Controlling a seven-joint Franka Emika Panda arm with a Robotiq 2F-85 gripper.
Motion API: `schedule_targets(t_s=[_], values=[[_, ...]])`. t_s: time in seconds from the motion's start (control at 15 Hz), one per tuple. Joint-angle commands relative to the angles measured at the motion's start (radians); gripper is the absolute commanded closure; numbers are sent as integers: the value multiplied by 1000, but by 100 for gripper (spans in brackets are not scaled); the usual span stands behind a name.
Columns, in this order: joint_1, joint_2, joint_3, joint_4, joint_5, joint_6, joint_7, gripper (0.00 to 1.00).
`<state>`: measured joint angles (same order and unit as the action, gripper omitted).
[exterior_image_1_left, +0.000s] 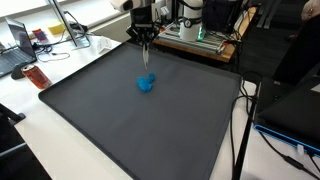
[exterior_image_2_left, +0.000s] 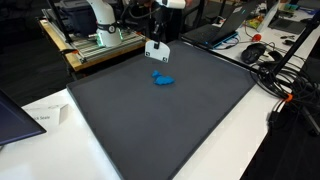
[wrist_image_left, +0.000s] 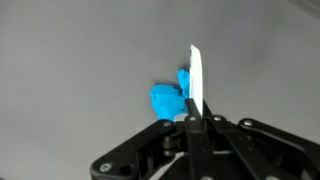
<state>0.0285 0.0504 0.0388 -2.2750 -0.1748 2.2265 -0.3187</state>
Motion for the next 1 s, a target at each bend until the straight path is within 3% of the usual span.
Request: schedule_targets(t_s=[0.0,0.27,0.4,0.47,0.73,0.93], values=[[14,-15,12,23,29,-31,82,99],[10,11,14,68,113,-85,120,99],[12,-6,22,55,181,-54,27,99],[11,0,14,47,128,-49,78,96],[12,0,20,54,153,-49,51,99],[8,49,23,105,245,-80,30,99]])
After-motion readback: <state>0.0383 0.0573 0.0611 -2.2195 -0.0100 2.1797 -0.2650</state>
